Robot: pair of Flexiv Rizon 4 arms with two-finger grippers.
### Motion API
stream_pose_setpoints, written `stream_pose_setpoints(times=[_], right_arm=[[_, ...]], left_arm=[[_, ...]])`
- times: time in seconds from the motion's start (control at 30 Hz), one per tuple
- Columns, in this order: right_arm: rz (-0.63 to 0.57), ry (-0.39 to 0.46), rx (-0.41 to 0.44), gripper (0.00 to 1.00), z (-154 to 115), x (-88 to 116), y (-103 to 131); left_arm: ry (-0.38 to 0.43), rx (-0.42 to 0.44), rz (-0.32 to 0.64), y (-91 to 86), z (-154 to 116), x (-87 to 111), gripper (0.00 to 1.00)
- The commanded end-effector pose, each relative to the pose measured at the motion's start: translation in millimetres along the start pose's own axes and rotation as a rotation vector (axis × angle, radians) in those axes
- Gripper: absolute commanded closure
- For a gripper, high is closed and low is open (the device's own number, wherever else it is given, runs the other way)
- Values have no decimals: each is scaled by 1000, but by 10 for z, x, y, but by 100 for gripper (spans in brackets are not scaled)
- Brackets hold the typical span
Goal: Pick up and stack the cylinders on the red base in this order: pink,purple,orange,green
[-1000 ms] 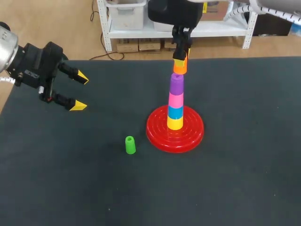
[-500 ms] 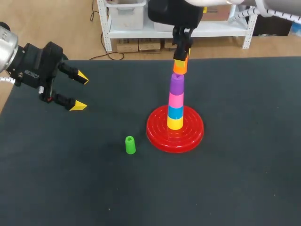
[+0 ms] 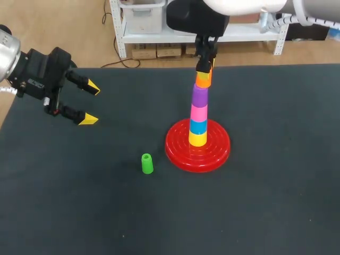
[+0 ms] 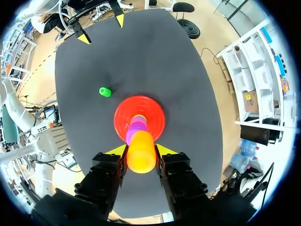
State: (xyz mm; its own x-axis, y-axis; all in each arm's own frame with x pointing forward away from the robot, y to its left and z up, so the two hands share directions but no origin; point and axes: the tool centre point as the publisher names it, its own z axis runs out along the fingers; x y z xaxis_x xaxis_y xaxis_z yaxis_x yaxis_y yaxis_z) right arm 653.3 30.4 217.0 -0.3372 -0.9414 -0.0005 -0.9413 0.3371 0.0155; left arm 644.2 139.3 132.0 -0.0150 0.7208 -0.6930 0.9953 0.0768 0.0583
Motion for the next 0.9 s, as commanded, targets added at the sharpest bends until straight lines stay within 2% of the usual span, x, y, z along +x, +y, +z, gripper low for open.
stream_pose_setpoints(times=[0.03, 0.5, 0.9], right_arm=[[-4, 4, 2, 100, 7, -30, 10], [-12, 19, -13, 100, 60, -56, 19], [1, -2, 15, 100, -4, -19, 32]], left_arm=[[-4, -2, 2, -4, 3, 13, 0], [-4, -2, 2, -4, 3, 13, 0], [-4, -2, 2, -4, 3, 13, 0]])
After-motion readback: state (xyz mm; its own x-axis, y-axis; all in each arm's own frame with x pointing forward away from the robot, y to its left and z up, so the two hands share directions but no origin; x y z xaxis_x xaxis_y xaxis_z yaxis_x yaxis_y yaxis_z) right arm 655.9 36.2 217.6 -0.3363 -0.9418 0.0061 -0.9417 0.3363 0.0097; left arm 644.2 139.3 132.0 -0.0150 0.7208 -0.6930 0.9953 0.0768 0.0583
